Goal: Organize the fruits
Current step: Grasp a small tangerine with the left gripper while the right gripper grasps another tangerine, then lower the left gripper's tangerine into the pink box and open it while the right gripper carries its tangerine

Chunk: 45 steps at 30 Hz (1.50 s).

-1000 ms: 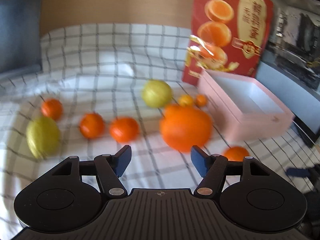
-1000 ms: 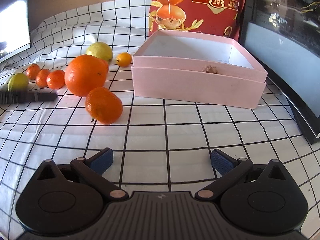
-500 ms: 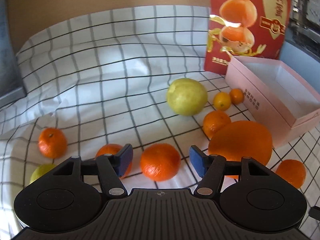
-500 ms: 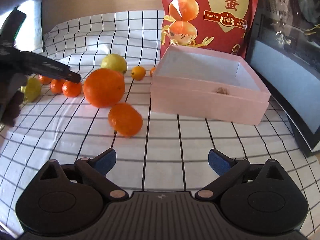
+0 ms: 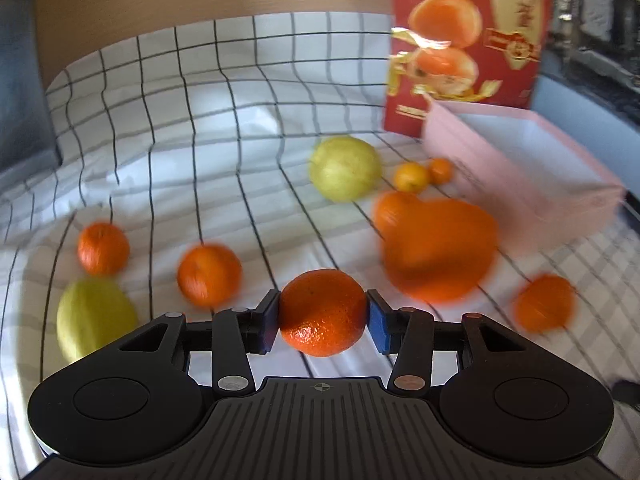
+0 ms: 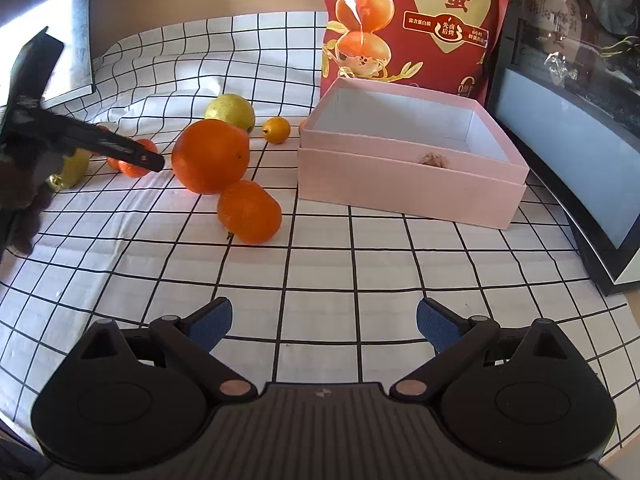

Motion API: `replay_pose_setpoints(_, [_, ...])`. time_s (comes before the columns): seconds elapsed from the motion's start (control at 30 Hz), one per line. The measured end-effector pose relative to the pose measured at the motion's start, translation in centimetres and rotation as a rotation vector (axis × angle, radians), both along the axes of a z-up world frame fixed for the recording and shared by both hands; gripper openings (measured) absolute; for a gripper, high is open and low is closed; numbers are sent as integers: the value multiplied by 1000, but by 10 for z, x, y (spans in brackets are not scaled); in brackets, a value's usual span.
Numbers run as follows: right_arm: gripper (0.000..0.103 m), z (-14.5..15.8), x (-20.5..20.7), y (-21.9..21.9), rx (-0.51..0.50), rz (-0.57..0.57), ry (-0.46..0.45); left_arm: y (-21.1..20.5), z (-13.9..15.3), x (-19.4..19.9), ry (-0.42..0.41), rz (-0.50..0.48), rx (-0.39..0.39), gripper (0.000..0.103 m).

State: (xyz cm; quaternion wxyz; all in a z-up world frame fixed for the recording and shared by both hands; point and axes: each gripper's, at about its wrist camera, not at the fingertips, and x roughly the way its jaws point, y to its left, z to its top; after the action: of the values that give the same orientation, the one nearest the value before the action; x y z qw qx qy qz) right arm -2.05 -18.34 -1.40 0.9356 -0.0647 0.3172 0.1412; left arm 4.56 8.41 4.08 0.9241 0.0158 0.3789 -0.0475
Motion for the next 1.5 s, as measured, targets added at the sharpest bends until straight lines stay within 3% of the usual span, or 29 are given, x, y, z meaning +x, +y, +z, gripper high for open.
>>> replay_pose_setpoints(0.13, [99,2,6,8,16,31,2,-13,-2,-48,59,-33,-101,50])
replay_pose_setpoints(0.4, [96,11,46,48,46,111,-8,-34,-13,-105,133,-34,-209,50])
replay_pose_setpoints(0.63, [75,2,77,69,31,120,84,-35,-8,-118,116,-14,-201,50])
replay_pose_setpoints(0.67, [72,1,76,68,28,125,88,-35,-8,-118,118,-11,-207,50])
replay_pose_setpoints(0.7, [64,1,76,67,29,133,93,-35,-9,-117,122,-10,-214,50])
replay_pose_setpoints(0.73, [50,1,74,64,30,143,100,-35,-10,-115,127,-12,-219,50])
replay_pose_setpoints(0.77, [46,2,72,62,34,155,110,-37,-11,-114,132,-17,-221,50])
replay_pose_setpoints(0.97, [45,24,49,26,90,132,90,-56,-13,-102,140,-96,-211,50])
replay_pose_setpoints(1.27, [45,31,19,-52,55,-69,48,-86,-14,-72,160,-208,-210,50])
replay_pose_setpoints(1.37, [45,26,14,-74,73,-136,63,-95,-1,-49,151,-238,-253,50])
replay_pose_setpoints(1.5, [45,26,10,-90,116,-209,59,-112,32,-5,80,-278,-272,50])
